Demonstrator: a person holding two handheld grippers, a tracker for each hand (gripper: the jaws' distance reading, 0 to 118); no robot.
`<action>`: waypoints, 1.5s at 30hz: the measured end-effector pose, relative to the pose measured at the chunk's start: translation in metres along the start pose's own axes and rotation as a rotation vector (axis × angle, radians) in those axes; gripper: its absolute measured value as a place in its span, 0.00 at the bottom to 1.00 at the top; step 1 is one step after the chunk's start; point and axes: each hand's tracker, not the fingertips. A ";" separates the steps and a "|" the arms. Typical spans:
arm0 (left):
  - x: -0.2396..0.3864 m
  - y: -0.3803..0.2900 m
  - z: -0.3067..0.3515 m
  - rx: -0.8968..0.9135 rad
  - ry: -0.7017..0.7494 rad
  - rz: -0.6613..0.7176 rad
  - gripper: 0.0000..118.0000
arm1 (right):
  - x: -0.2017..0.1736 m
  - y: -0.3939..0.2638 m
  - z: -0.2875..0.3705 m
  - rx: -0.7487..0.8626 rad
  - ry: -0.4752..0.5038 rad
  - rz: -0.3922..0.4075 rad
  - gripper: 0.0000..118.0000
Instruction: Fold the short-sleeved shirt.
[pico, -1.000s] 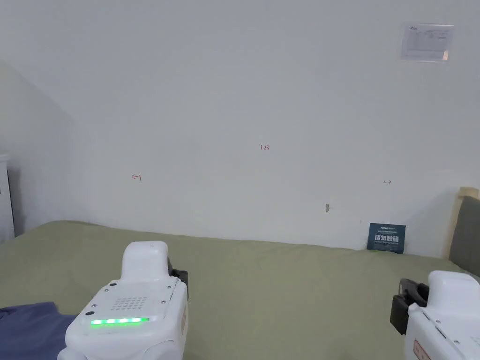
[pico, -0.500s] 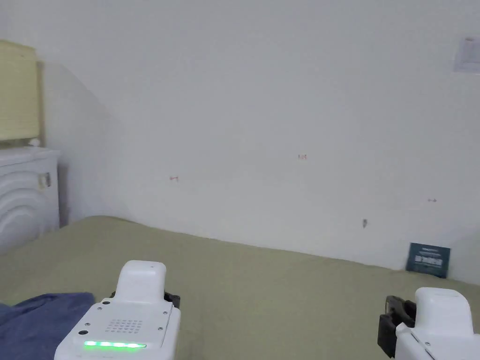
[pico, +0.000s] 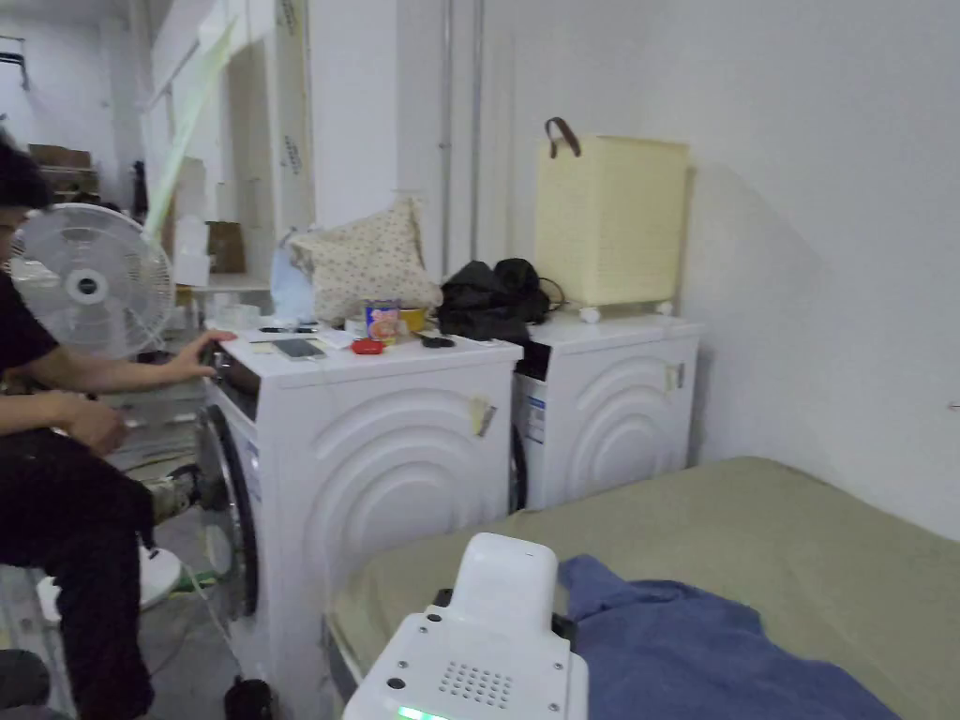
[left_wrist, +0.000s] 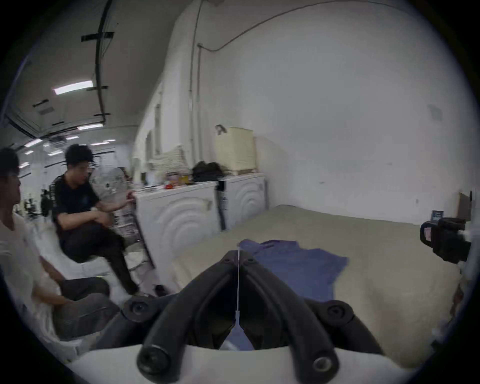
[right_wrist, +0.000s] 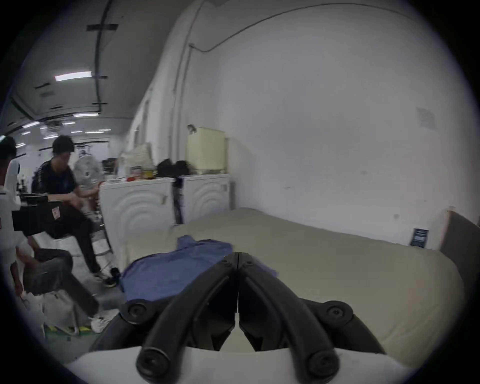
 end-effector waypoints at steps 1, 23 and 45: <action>-0.007 -0.003 0.001 -0.011 0.008 0.012 0.00 | -0.005 -0.002 -0.004 -0.010 0.021 -0.005 0.02; 0.158 0.002 -0.291 -0.562 -0.571 -0.239 0.00 | 0.103 -0.029 -0.007 -0.159 -0.185 0.013 0.02; 0.313 -0.119 -0.479 -0.799 -0.609 -0.217 0.77 | 0.168 -0.130 0.005 -0.456 -0.259 -0.106 0.02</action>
